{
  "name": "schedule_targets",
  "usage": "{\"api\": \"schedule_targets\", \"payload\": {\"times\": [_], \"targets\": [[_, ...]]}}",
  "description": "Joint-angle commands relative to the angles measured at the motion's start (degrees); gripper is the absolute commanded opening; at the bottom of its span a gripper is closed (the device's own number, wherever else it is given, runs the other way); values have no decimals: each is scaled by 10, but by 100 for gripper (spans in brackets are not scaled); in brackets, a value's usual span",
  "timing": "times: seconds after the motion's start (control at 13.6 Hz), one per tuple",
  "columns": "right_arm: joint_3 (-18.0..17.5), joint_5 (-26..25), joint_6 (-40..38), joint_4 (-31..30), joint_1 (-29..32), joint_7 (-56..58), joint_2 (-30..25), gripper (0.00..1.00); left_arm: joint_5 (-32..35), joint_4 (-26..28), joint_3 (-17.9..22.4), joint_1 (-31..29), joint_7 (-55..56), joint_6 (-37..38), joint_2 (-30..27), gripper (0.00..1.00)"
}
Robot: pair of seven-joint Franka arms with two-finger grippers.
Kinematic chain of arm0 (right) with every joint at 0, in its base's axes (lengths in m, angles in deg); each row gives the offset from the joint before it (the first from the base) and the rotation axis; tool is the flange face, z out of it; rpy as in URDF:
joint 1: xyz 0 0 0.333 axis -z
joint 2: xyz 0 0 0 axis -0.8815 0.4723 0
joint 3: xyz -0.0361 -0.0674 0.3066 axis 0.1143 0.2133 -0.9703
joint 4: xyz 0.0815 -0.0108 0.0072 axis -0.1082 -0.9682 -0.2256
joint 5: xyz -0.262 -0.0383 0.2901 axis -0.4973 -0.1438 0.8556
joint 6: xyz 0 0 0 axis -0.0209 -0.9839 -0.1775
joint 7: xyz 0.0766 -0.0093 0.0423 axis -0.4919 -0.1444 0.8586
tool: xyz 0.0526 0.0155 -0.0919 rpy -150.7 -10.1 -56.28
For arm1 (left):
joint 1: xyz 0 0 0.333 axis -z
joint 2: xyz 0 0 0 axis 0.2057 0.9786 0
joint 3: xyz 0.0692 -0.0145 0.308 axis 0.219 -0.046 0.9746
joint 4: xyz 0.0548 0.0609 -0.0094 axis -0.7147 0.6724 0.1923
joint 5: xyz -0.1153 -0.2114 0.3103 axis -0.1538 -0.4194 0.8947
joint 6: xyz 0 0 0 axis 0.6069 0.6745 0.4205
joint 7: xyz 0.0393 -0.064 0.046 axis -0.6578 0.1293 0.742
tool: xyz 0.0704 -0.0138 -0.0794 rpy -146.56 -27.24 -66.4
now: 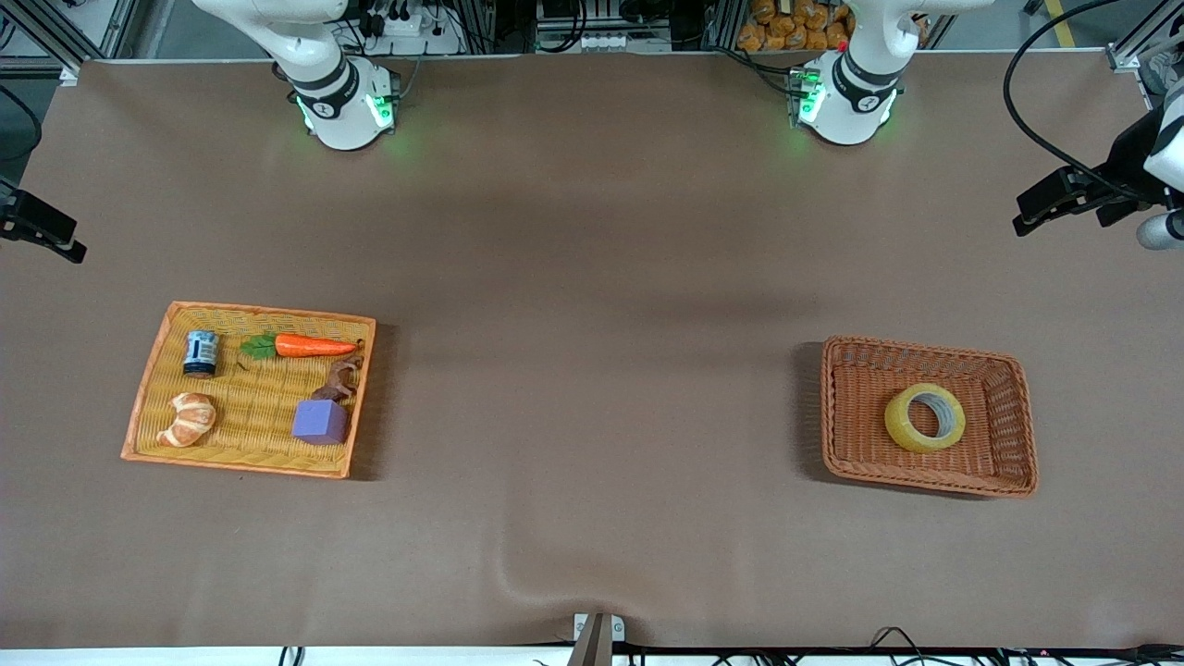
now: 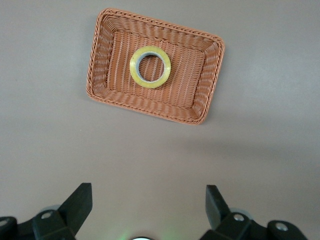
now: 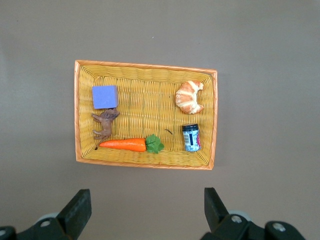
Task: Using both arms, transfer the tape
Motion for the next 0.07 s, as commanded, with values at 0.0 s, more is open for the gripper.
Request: {"api": "schedule_targets", "payload": {"times": [0.0], "targets": [[-7,-6,-9,15,7,-6,7,100,-4,-18,8,6,-6,17,6,100]]}}
